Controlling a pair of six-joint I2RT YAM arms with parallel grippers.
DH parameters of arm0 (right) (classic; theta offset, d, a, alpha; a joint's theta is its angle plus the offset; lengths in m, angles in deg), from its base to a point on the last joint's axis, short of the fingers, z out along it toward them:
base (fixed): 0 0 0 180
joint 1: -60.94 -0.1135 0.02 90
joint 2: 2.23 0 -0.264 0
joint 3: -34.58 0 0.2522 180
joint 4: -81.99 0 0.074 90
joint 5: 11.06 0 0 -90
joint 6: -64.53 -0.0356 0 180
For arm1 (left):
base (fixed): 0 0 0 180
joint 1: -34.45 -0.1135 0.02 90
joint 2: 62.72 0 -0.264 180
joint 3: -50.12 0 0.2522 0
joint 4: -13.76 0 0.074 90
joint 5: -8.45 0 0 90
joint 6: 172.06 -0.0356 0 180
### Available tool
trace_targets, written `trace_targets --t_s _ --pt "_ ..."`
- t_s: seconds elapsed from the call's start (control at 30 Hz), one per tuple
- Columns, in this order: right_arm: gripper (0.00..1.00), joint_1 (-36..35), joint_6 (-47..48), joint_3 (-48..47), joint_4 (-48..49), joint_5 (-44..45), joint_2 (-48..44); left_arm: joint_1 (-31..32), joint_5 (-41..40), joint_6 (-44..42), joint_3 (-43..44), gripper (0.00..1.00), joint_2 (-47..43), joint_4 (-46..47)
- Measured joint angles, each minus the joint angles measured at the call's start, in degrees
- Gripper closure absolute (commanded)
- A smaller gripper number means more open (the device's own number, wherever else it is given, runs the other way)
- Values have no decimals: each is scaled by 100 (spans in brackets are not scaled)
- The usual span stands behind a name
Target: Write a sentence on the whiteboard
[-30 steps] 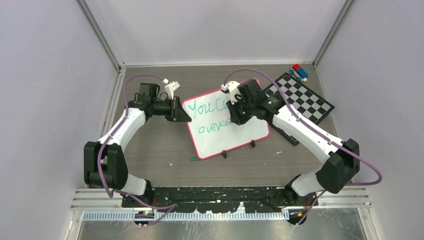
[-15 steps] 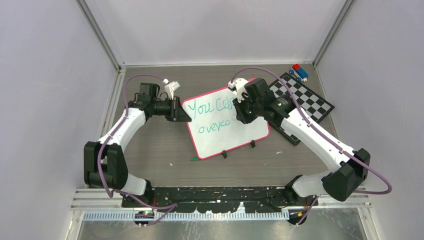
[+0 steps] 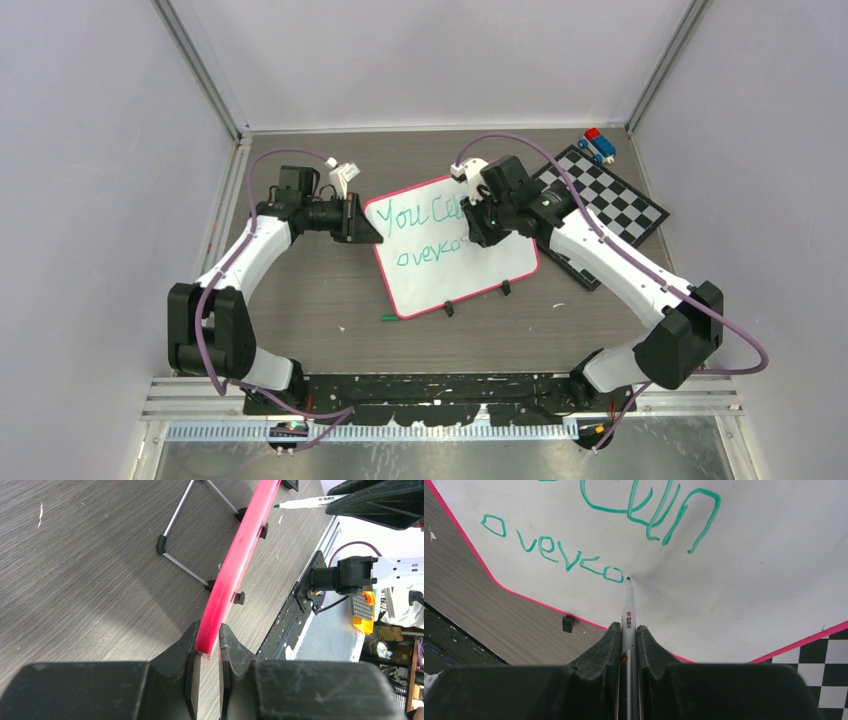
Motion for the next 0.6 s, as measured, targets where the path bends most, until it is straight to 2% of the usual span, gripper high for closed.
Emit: trace_targets --t_s 0.6 --pt "100 -2 -72 131 90 44 127 0 -2 0 0 100 0 2"
